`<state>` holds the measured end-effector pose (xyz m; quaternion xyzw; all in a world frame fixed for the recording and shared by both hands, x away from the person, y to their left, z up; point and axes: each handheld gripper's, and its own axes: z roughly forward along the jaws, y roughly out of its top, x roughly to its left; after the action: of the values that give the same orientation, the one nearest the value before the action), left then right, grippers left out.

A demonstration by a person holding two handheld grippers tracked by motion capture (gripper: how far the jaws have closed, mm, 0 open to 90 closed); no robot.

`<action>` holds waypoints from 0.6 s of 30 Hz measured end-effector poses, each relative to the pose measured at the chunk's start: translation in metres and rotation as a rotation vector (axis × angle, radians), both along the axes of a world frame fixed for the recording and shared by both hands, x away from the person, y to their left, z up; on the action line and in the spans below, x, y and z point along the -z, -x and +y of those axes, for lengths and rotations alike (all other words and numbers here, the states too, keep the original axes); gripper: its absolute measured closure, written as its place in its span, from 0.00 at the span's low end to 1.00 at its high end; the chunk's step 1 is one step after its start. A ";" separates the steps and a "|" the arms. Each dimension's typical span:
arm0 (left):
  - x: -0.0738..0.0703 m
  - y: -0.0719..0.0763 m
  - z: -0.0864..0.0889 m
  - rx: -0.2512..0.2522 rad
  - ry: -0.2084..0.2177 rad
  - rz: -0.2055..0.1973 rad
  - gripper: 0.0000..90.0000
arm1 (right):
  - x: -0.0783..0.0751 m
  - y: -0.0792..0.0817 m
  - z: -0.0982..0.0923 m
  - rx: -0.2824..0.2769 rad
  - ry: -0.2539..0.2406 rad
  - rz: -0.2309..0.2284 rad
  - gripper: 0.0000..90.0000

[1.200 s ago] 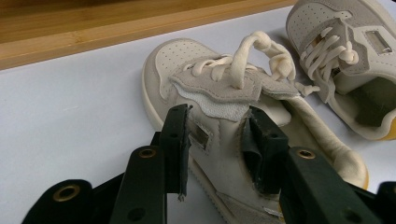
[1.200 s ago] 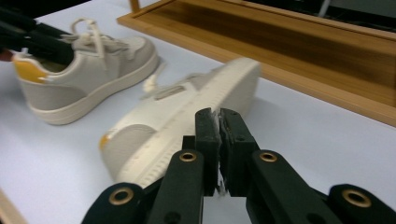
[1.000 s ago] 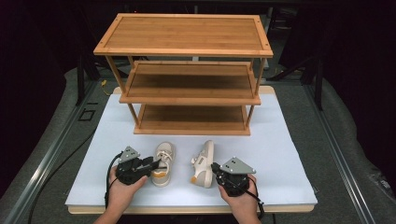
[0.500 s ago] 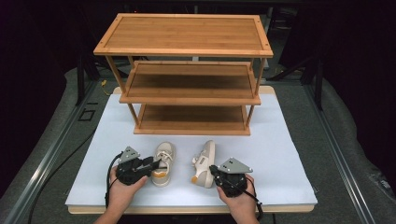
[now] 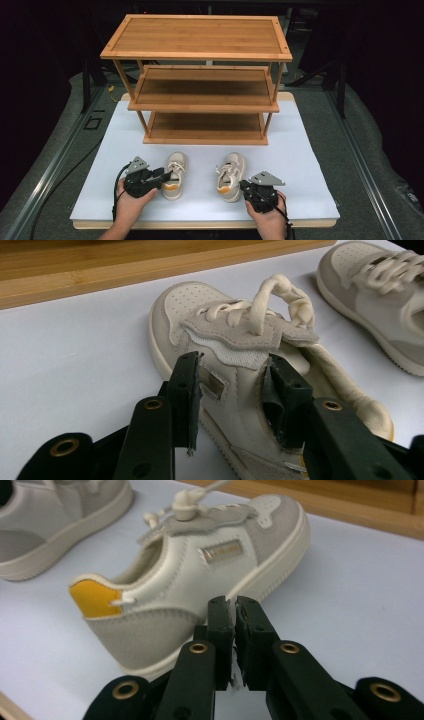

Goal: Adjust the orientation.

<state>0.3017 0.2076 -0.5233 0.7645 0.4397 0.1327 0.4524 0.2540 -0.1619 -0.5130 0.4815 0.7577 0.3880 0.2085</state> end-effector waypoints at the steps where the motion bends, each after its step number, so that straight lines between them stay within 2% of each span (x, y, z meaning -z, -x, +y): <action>1: 0.000 0.000 0.000 0.001 0.000 0.000 0.68 | 0.001 0.000 -0.002 0.014 0.005 0.003 0.94; 4: 0.000 0.000 0.001 0.001 0.004 0.003 0.67 | 0.005 -0.002 -0.010 0.043 0.005 0.030 0.92; 6: 0.001 -0.001 0.001 -0.004 0.018 0.010 0.66 | 0.006 -0.002 -0.015 0.046 -0.031 0.036 0.87; 9: 0.002 -0.001 0.002 -0.006 0.030 0.017 0.65 | 0.001 0.000 -0.018 0.074 -0.043 0.008 0.81; 11: 0.004 -0.002 0.002 -0.013 0.049 0.028 0.63 | -0.003 0.002 -0.019 0.072 -0.089 -0.028 0.76; 12: 0.004 -0.002 0.002 -0.015 0.052 0.030 0.63 | -0.003 0.002 -0.018 0.071 -0.094 -0.033 0.75; 18: 0.006 -0.004 -0.001 -0.030 0.056 0.036 0.60 | -0.004 0.001 -0.008 0.076 -0.082 -0.061 0.69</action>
<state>0.3053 0.2067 -0.5297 0.7470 0.4629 0.1133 0.4636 0.2525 -0.1698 -0.5092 0.5059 0.7159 0.4248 0.2260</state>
